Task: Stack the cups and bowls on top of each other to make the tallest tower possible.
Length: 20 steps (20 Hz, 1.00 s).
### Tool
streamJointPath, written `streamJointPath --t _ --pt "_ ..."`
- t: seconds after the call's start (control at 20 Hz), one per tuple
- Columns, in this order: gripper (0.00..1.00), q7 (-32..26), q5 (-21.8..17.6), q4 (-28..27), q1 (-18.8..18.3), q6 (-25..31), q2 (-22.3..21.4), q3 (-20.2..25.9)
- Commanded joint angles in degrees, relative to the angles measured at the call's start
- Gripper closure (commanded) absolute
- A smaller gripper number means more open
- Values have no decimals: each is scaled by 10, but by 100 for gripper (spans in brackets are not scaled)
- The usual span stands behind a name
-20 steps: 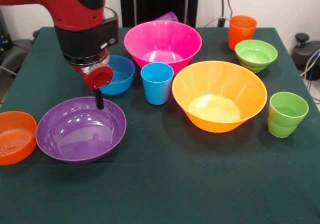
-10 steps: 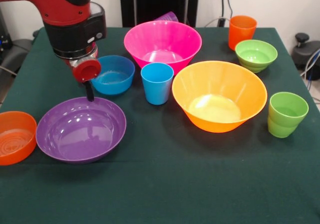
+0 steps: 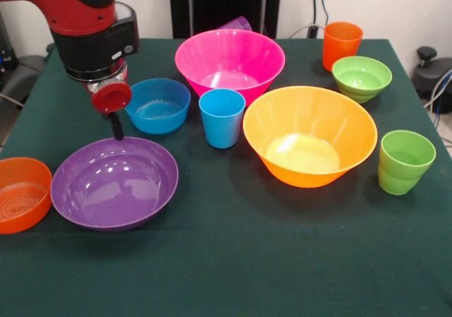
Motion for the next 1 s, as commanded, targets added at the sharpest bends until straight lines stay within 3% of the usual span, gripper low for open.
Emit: streamJointPath --t 0.05,0.4,0.65,1.0 --pt "0 -76 -66 16 12 -11 34 -23" --pt "0 -64 -84 14 8 -33 48 -26" --pt "0 -19 -107 20 10 -71 52 -31" --pt "0 -16 -111 20 12 -77 52 -35"
